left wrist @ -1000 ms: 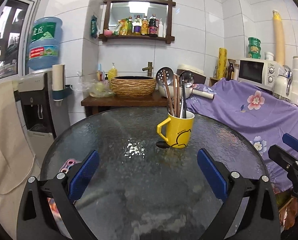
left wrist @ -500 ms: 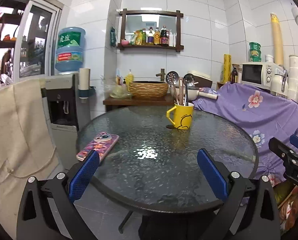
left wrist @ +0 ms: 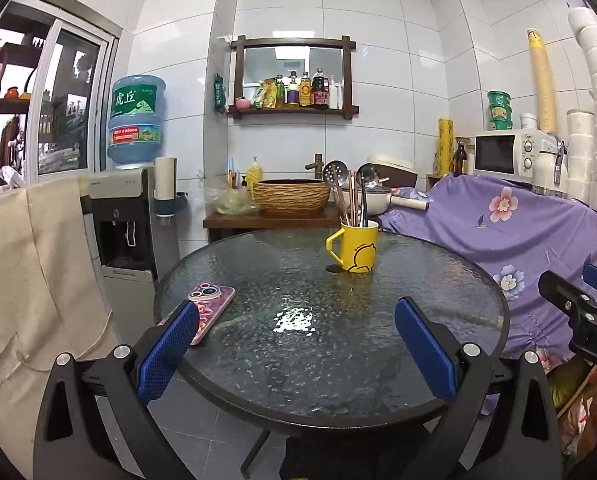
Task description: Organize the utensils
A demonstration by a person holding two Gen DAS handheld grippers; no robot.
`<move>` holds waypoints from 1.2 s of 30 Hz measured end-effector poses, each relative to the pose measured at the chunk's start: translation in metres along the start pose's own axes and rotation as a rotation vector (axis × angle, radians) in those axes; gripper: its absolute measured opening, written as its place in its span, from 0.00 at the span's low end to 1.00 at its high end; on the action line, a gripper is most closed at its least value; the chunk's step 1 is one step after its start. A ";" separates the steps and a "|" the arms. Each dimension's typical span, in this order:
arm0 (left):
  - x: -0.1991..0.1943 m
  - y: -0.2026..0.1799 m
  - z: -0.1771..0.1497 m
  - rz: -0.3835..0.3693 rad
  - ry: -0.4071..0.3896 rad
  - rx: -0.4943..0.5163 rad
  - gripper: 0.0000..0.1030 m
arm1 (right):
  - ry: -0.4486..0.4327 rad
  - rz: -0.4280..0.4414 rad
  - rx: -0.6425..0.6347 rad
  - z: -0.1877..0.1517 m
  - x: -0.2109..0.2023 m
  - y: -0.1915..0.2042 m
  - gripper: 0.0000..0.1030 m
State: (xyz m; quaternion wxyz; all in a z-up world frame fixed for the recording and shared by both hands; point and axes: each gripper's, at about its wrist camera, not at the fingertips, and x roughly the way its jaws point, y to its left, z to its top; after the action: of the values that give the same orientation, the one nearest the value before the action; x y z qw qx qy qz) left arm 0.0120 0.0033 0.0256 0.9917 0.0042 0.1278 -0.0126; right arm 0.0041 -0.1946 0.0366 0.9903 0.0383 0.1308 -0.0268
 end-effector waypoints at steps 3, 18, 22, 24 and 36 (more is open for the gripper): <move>0.000 -0.003 0.001 -0.001 -0.003 0.006 0.94 | 0.003 0.005 0.013 0.000 0.001 -0.004 0.94; -0.003 -0.001 0.000 0.019 0.019 -0.010 0.94 | -0.010 0.013 -0.013 0.006 -0.003 0.003 0.94; -0.003 -0.002 -0.003 0.010 0.031 -0.016 0.94 | -0.026 0.014 -0.036 0.005 -0.007 0.008 0.94; -0.003 -0.002 -0.003 0.010 0.035 -0.015 0.94 | -0.031 0.012 -0.039 0.005 -0.009 0.009 0.94; -0.005 -0.007 -0.004 0.025 0.030 0.011 0.94 | -0.025 0.013 -0.022 0.003 -0.008 0.007 0.94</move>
State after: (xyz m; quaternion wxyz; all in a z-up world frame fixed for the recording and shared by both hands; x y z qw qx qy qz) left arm 0.0057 -0.0030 0.0229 0.9897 0.0114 0.1426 -0.0007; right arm -0.0024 -0.1874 0.0421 0.9924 0.0280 0.1183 -0.0196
